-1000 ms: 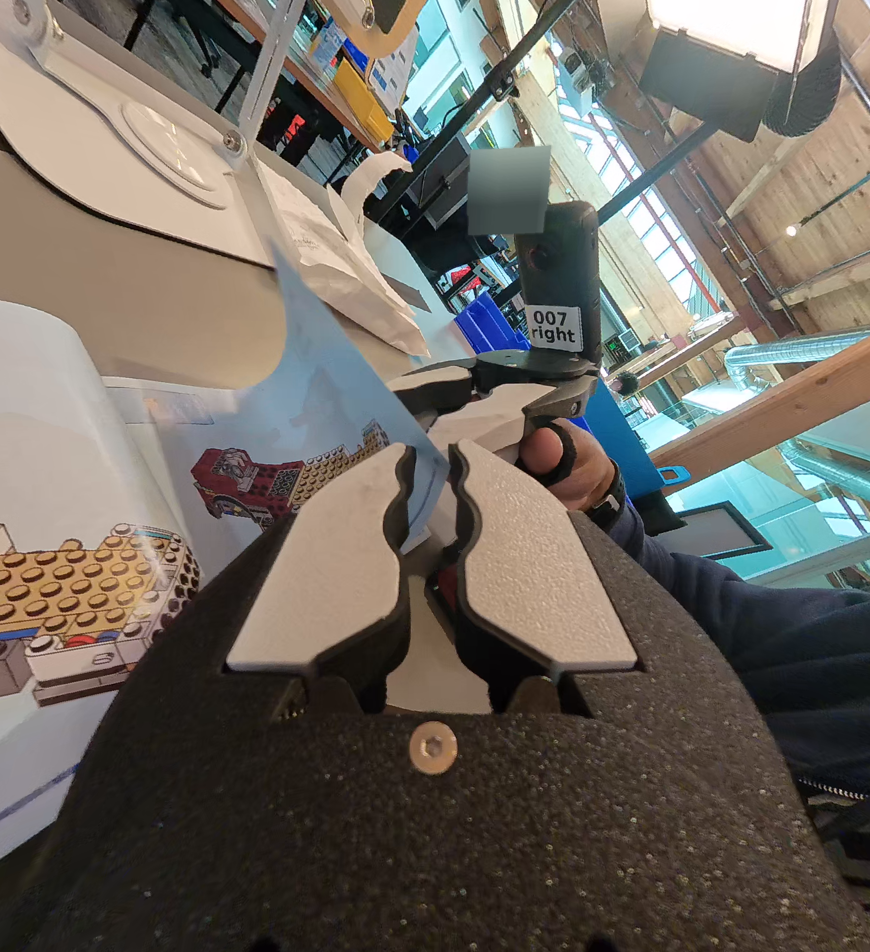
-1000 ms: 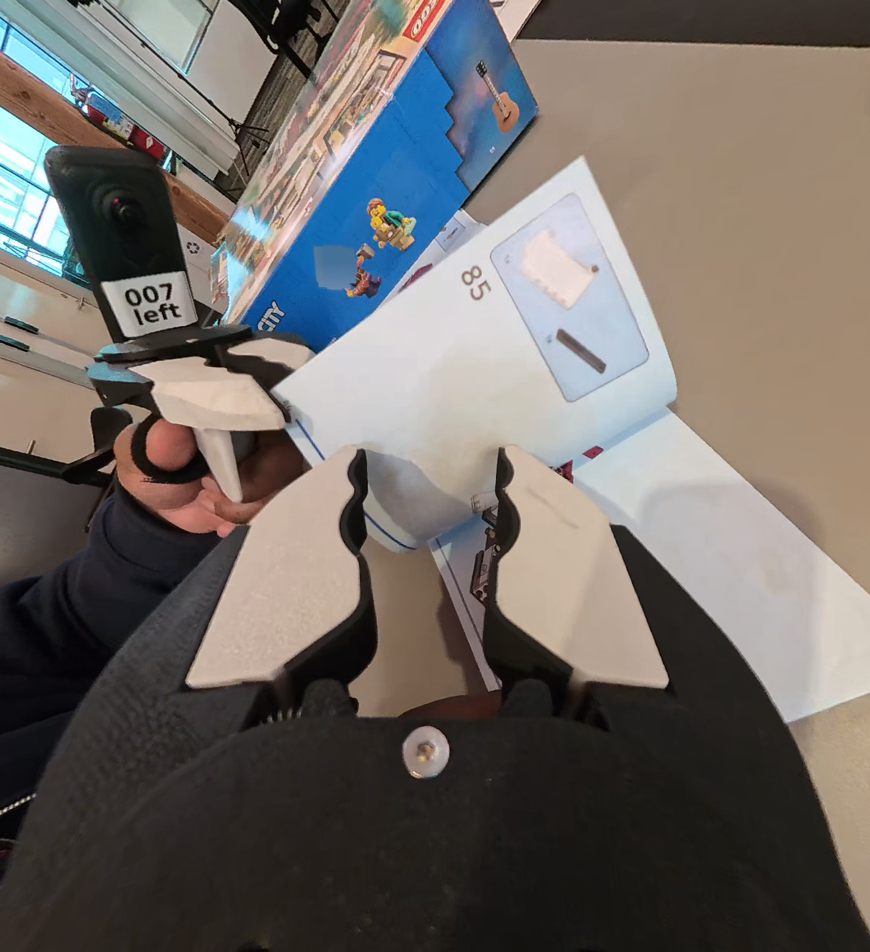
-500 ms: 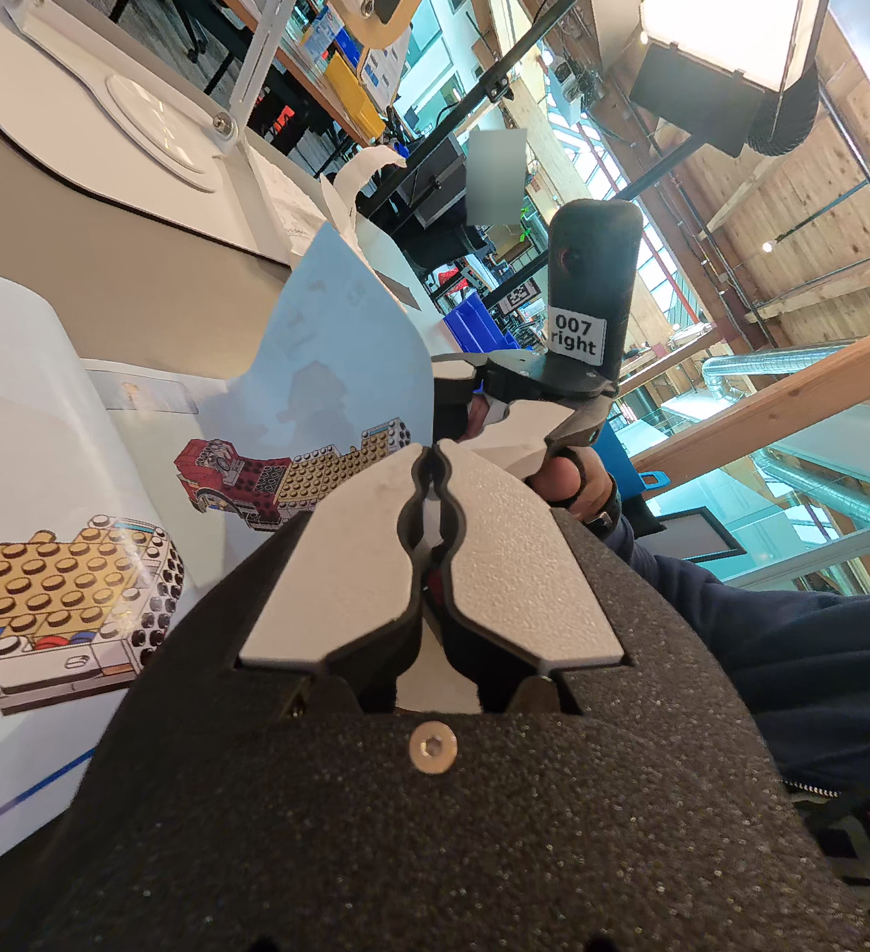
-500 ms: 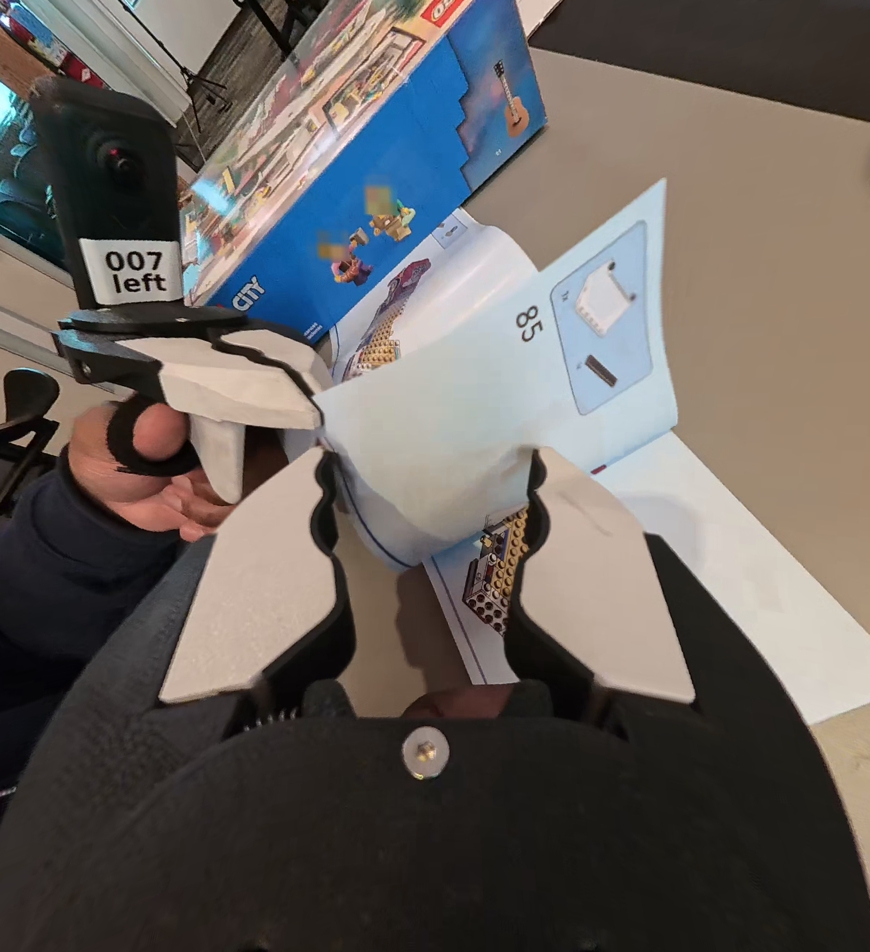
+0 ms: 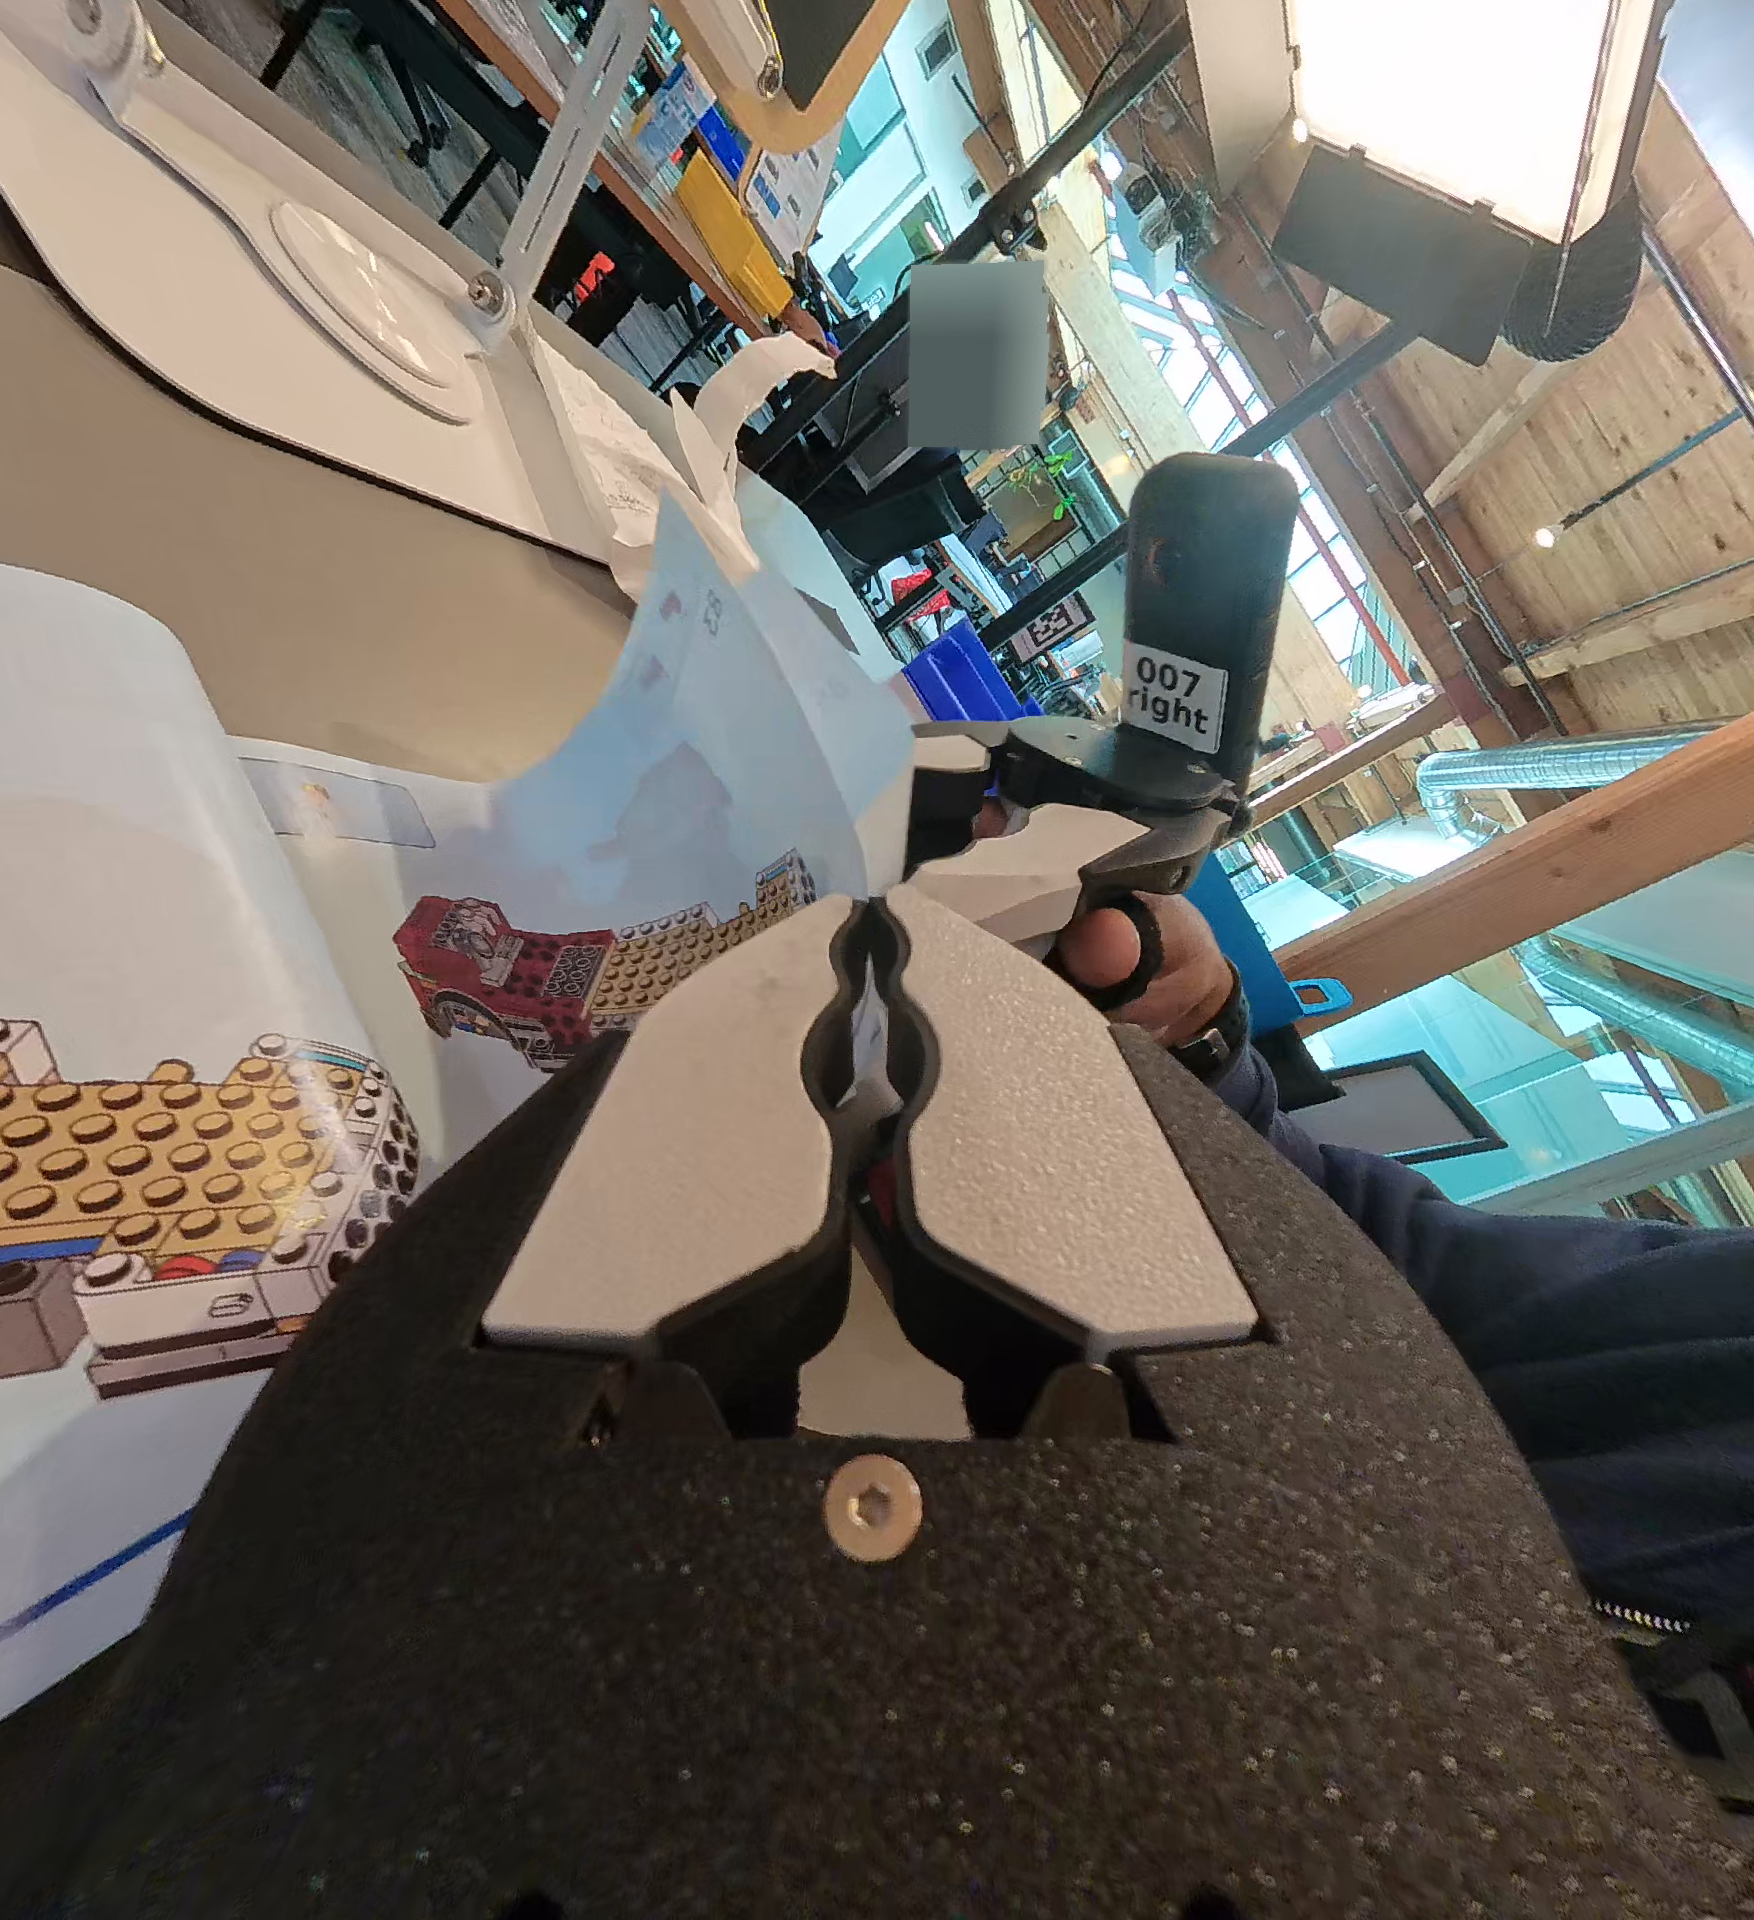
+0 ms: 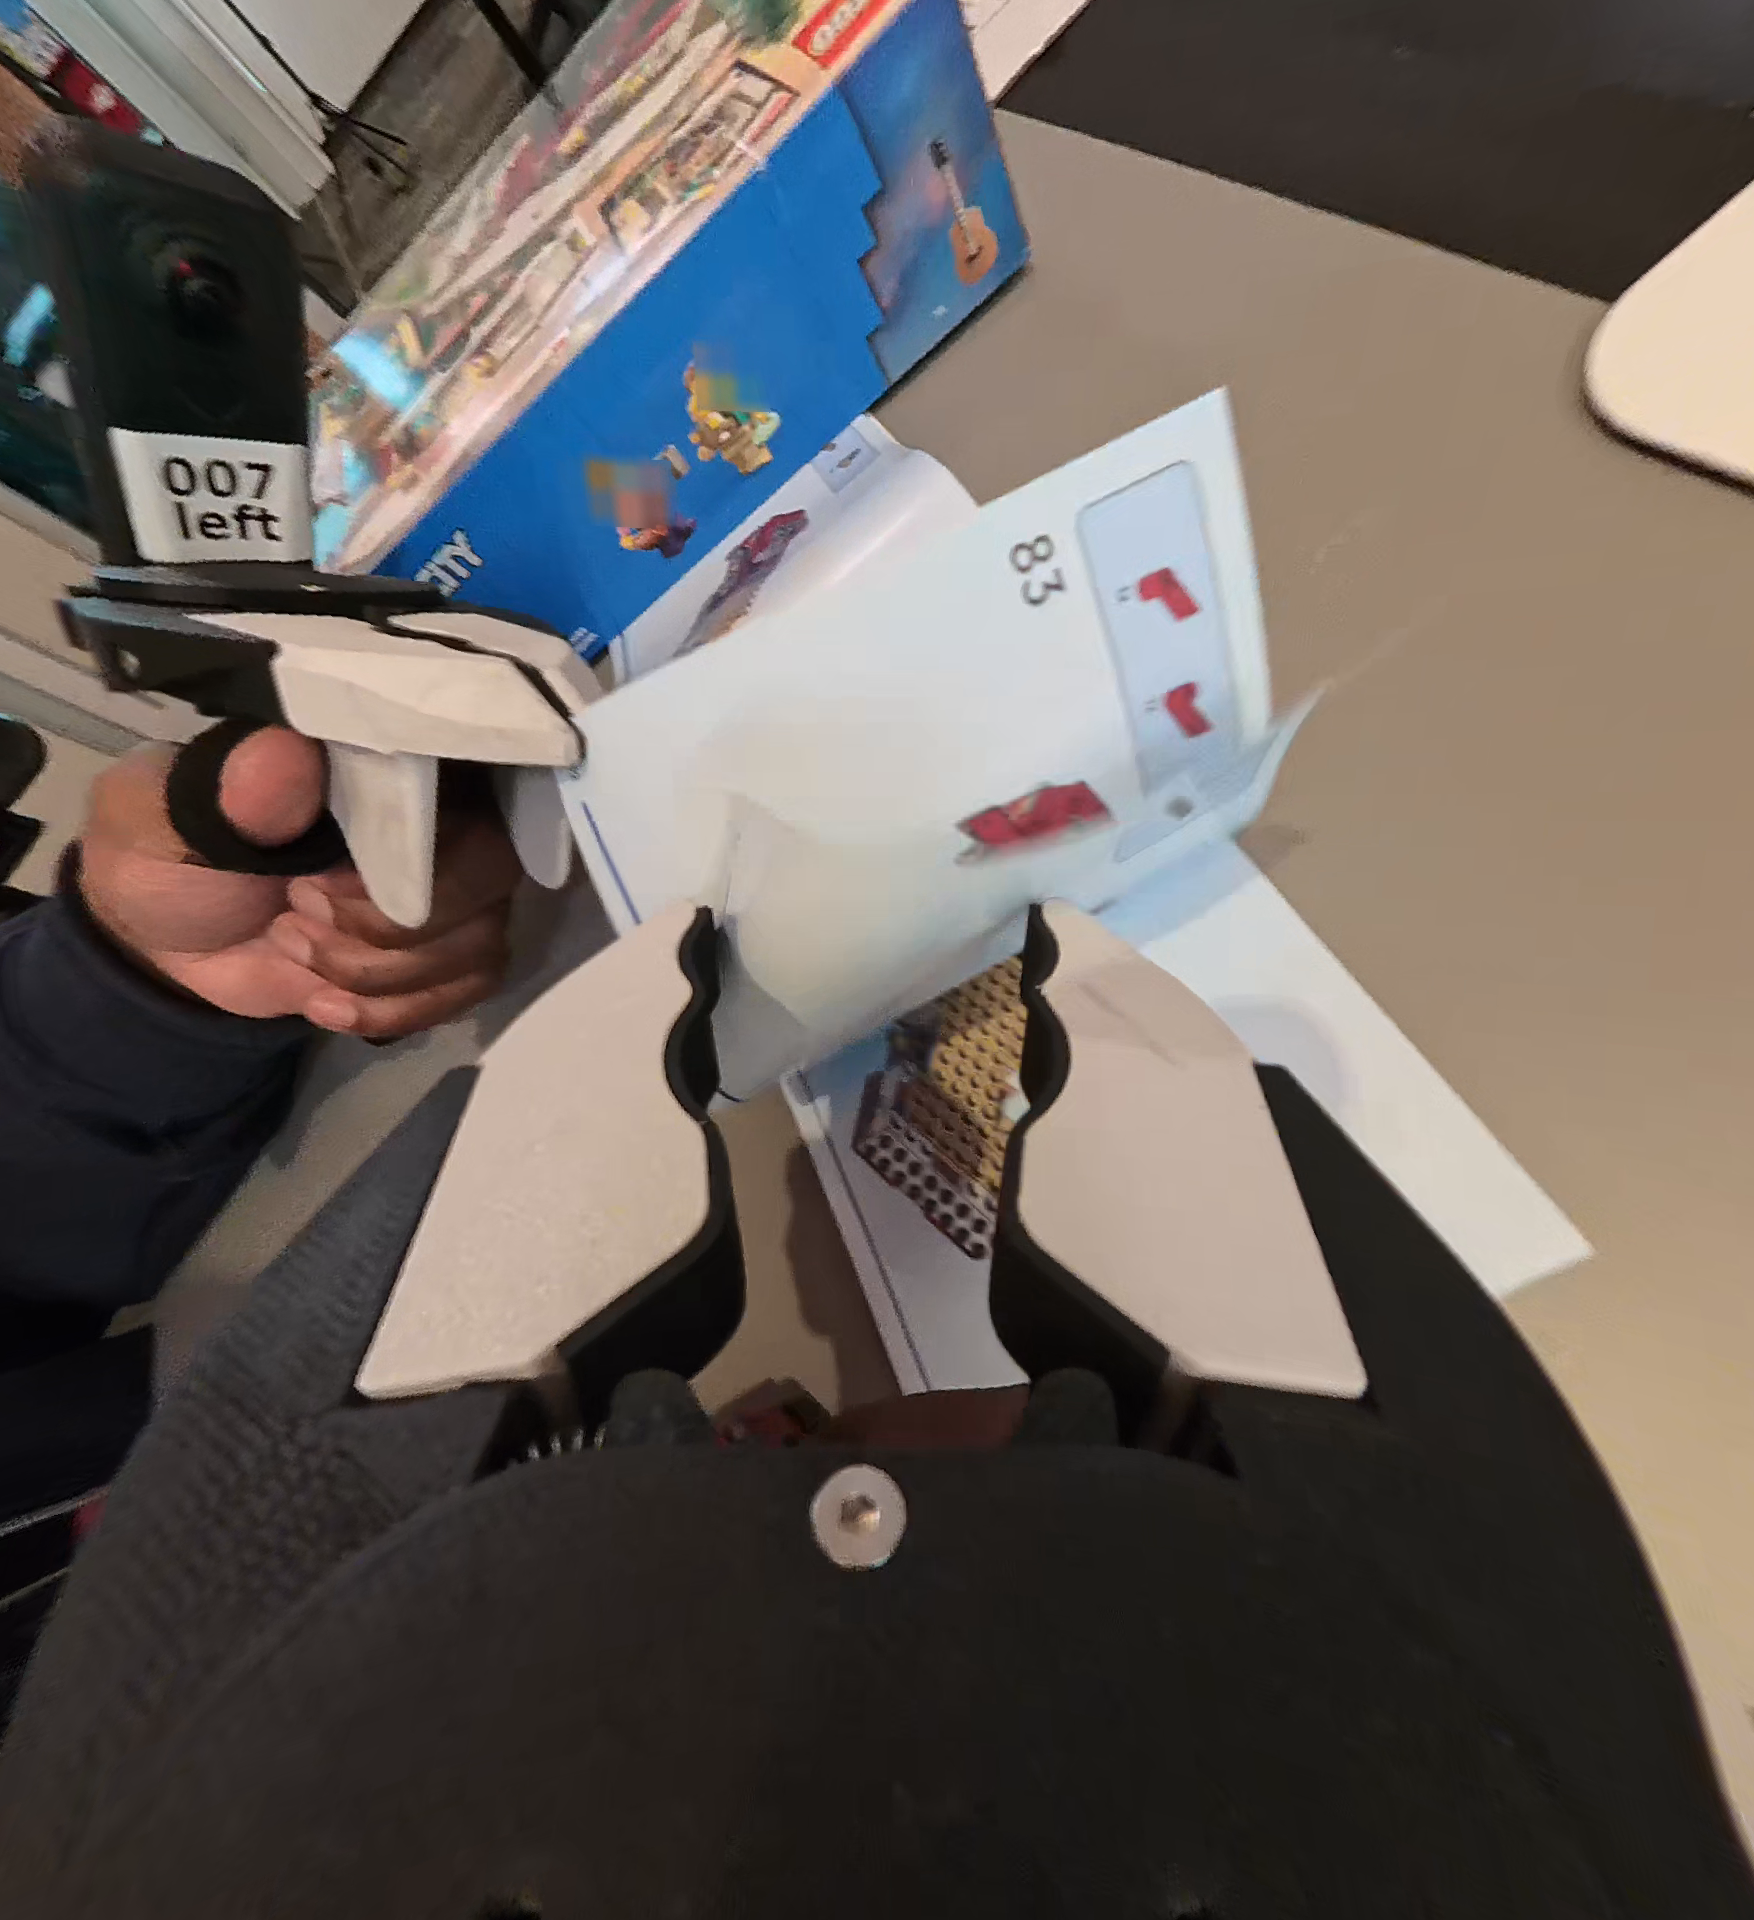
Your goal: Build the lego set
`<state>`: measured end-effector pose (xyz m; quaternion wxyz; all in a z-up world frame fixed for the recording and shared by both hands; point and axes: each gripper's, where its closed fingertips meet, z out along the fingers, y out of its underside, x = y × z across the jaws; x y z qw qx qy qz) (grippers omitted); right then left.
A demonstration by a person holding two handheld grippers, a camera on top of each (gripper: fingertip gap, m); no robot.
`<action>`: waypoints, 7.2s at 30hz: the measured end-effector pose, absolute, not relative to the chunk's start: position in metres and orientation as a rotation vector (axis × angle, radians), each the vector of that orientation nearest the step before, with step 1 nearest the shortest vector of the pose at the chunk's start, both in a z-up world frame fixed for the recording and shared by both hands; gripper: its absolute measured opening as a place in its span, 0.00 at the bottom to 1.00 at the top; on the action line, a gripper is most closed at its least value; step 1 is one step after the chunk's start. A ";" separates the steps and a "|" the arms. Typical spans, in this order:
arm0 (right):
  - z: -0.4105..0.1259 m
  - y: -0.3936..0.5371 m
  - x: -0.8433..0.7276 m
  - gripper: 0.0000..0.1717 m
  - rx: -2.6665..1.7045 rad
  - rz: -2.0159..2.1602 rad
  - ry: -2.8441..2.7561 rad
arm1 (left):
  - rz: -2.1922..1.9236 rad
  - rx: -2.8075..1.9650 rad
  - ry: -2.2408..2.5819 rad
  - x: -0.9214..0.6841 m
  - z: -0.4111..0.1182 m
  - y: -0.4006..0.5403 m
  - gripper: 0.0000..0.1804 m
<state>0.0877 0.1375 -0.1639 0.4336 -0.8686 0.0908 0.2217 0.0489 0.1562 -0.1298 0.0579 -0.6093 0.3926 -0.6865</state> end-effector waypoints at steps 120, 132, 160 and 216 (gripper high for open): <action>-0.109 -0.282 0.148 0.20 -2.454 -0.418 -0.307 | -1.129 -1.592 1.626 -0.003 -0.182 0.051 0.27; -0.139 -0.327 0.245 0.13 -2.689 -0.323 -0.472 | -1.164 -1.583 1.673 0.003 -0.183 0.050 0.27; -0.222 -0.384 0.293 0.12 -3.668 0.163 -0.080 | -1.505 -1.551 1.607 -0.008 -0.163 0.047 0.25; -0.215 -0.377 0.254 0.10 -3.578 0.052 0.379 | -1.582 -1.634 1.523 -0.020 -0.162 0.053 0.23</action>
